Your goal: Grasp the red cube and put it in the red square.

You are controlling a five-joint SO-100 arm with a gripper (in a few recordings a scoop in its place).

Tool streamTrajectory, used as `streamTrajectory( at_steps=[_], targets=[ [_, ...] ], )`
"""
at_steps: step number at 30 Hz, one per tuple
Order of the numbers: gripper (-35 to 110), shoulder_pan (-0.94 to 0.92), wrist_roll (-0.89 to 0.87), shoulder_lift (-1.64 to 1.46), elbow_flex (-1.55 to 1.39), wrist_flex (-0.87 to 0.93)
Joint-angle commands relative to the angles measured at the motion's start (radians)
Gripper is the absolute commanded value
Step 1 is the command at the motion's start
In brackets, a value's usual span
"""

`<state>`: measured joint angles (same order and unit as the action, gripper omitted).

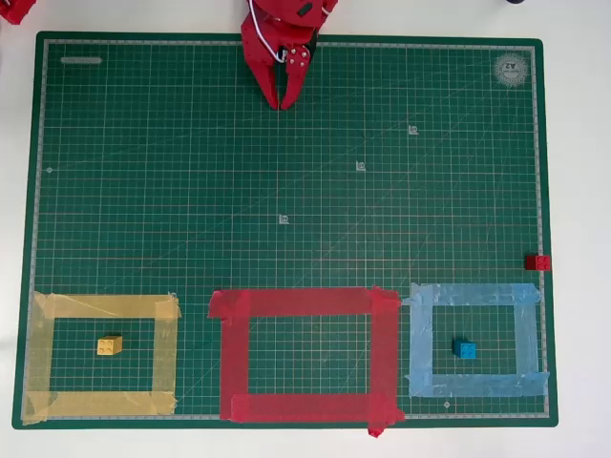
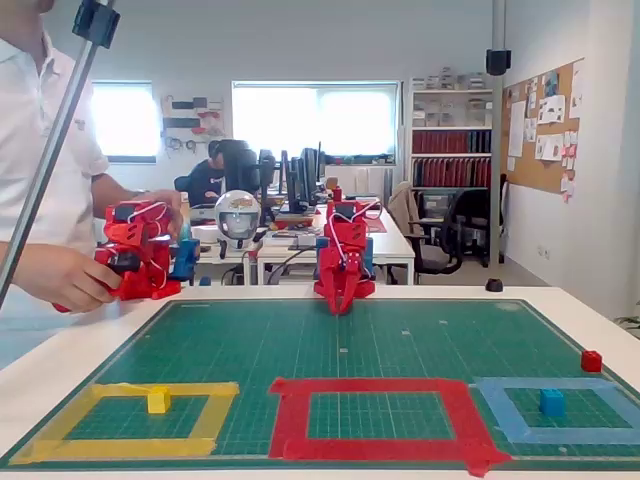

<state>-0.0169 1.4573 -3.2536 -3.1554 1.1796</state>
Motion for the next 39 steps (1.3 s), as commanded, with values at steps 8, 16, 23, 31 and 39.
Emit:
streamTrajectory(
  at_steps=[8,16,23,31,39],
  targets=[
    [1,0.253,0.063,0.6,0.299,-0.821],
    [2,0.535,0.064,1.247,0.991,-0.821],
    [2,0.732,0.084,1.77,1.485,-0.821],
    [2,0.81,0.084,2.18,1.914,-0.818],
    [5,0.801,0.078,2.457,2.226,-0.75]
  ],
)
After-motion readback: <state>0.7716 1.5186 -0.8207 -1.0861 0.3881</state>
